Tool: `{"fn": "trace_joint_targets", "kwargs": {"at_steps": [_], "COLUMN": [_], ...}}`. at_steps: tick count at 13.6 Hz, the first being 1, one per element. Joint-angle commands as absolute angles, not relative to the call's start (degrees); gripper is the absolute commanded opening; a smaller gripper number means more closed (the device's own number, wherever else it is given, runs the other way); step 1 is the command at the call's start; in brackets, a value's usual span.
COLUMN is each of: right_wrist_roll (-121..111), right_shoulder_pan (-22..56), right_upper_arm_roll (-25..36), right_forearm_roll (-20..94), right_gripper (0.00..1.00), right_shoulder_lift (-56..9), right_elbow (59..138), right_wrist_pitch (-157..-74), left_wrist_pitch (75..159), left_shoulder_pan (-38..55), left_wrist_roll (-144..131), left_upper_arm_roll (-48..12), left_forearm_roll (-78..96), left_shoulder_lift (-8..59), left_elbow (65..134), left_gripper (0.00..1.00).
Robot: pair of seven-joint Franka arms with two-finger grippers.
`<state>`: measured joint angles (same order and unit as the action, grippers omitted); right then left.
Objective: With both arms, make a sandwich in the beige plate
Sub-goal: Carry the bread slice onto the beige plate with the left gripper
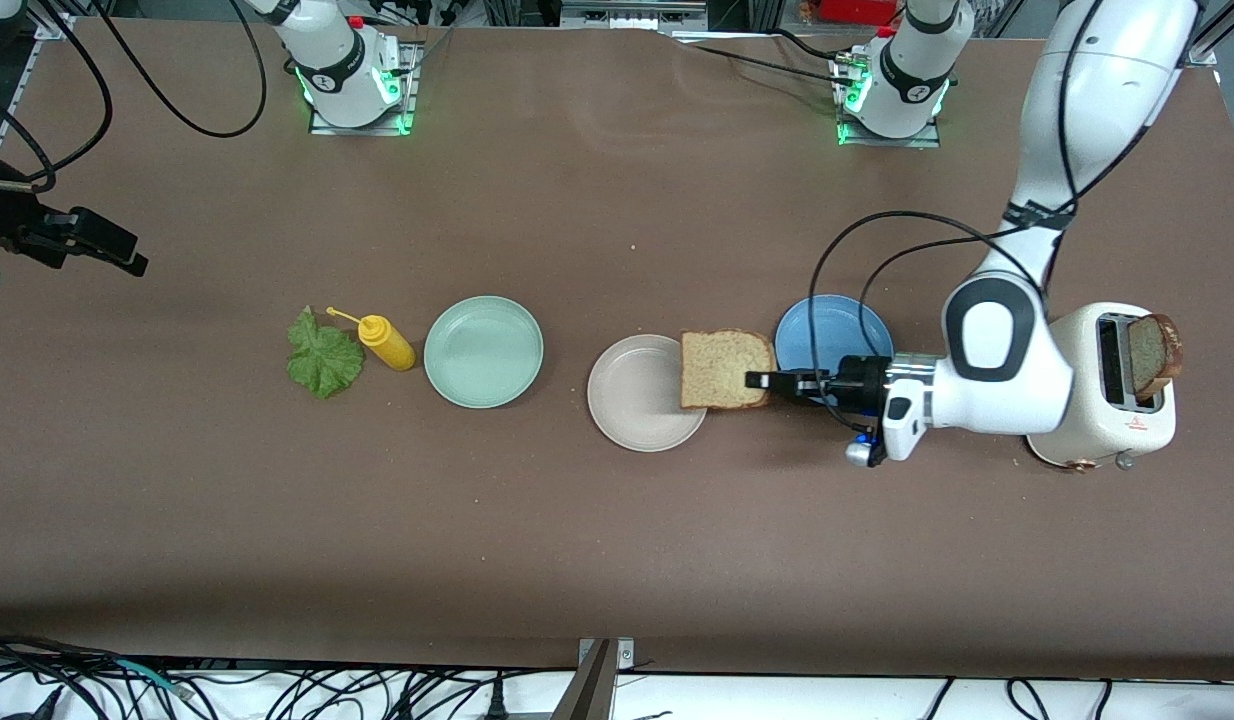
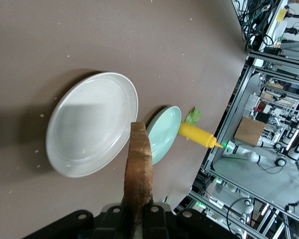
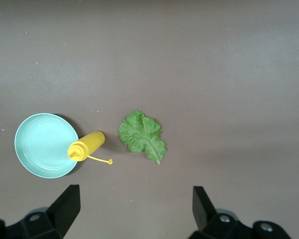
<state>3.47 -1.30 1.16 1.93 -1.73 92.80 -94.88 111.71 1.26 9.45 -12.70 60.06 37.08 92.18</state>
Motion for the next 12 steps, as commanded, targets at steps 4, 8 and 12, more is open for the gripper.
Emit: {"fn": "trace_joint_targets", "kwargs": {"at_steps": [4, 8, 12], "right_wrist_roll": [3.2, 3.2, 3.2], "right_shoulder_pan": [-1.6, -1.6, -1.6], "right_upper_arm_roll": [1.2, 1.2, 1.2], "right_forearm_roll": [2.2, 2.2, 2.1], "right_gripper": [1.00, 1.00, 1.00], "right_shoulder_lift": [-1.9, -1.9, -1.9], "right_elbow": [91.9, 91.9, 91.8], "right_wrist_pitch": [-94.2, -94.2, -94.3], "left_wrist_pitch": [122.8, 128.2, 130.5], "left_shoulder_pan": [8.1, 12.1, 12.7], "left_wrist_roll": [9.8, 13.3, 16.6], "left_upper_arm_roll": [-12.6, -12.5, -12.5], "left_forearm_roll": [66.2, 72.2, 72.9], "left_shoulder_lift": [39.0, 40.0, 41.3], "left_elbow": [92.4, 93.3, 94.0], "left_gripper": [0.00, 0.00, 0.00]}}
